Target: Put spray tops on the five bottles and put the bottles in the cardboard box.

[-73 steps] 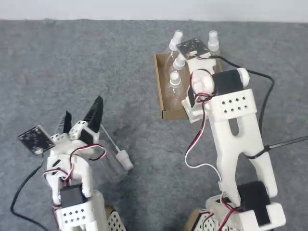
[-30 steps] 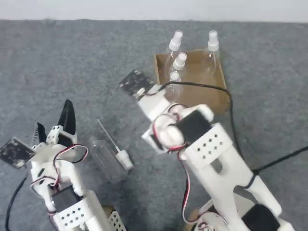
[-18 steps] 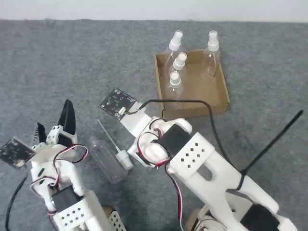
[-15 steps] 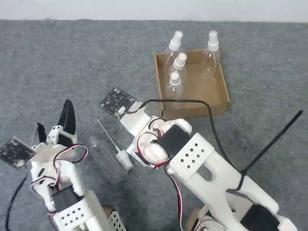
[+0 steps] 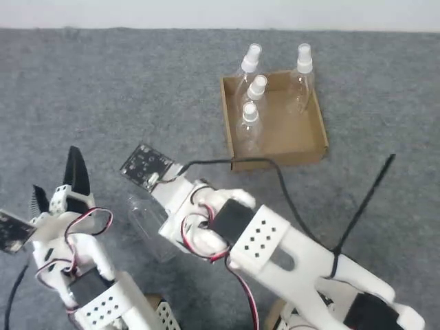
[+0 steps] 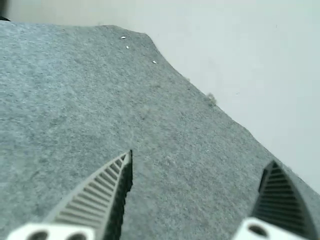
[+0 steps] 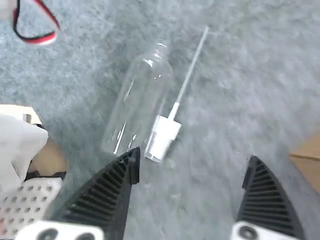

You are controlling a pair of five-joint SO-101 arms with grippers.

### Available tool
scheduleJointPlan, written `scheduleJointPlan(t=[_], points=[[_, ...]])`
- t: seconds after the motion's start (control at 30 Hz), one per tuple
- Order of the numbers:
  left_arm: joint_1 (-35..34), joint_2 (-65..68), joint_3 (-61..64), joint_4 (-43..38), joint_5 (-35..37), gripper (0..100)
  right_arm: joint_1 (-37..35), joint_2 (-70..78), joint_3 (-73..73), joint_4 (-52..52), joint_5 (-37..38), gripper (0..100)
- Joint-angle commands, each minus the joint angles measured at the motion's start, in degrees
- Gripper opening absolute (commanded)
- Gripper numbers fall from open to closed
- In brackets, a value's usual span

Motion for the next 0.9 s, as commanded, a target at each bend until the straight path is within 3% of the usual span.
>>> scheduleJointPlan(t=[0.0,0.87], points=[[-0.53,0.26,-0.48,-2.11,1.05,38,-2.42,-2.51,2.99,-6.81,-0.70,27.9],[-0.62,0.26,-0.48,-2.20,1.05,38,-4.09,-2.51,23.38,-34.59,-0.26,27.8]])
